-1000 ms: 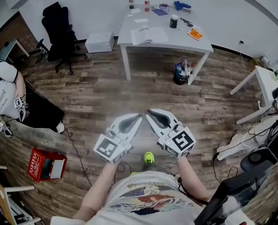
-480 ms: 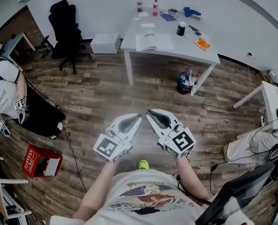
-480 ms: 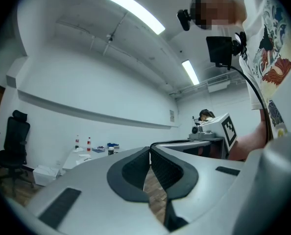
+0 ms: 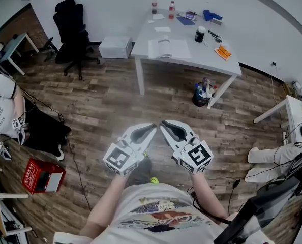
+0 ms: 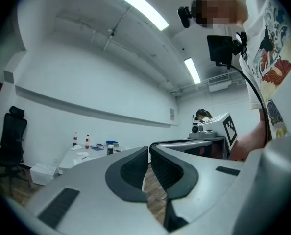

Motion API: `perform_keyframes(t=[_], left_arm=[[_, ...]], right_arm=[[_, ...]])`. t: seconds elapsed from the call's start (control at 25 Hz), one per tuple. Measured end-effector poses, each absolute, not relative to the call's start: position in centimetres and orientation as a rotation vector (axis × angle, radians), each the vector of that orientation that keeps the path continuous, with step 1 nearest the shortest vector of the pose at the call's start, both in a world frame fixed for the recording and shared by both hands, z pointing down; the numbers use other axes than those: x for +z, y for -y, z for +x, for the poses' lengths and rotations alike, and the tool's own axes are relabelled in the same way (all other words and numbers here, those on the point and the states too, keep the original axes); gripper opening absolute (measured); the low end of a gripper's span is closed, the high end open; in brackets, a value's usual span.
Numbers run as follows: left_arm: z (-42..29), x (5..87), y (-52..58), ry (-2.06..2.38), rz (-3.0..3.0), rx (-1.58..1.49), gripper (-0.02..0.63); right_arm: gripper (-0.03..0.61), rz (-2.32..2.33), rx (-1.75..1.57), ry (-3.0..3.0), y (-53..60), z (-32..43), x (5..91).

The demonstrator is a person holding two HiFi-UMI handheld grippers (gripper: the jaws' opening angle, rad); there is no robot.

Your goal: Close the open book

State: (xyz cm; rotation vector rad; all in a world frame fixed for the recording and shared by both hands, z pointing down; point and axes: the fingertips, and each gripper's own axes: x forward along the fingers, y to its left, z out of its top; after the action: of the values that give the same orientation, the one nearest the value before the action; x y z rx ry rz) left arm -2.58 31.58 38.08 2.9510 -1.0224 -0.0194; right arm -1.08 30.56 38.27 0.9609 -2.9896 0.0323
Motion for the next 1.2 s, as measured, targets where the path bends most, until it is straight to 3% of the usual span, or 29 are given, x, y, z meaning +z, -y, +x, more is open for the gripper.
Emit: perform_keyframes(t=[1.2], left_arm=[[-6.6, 37.2, 0.0, 0.921, 2.996, 0.005, 0.014]], right_arm=[[0.031, 1.098, 0.027, 2.956, 1.3, -5.1, 36.5]])
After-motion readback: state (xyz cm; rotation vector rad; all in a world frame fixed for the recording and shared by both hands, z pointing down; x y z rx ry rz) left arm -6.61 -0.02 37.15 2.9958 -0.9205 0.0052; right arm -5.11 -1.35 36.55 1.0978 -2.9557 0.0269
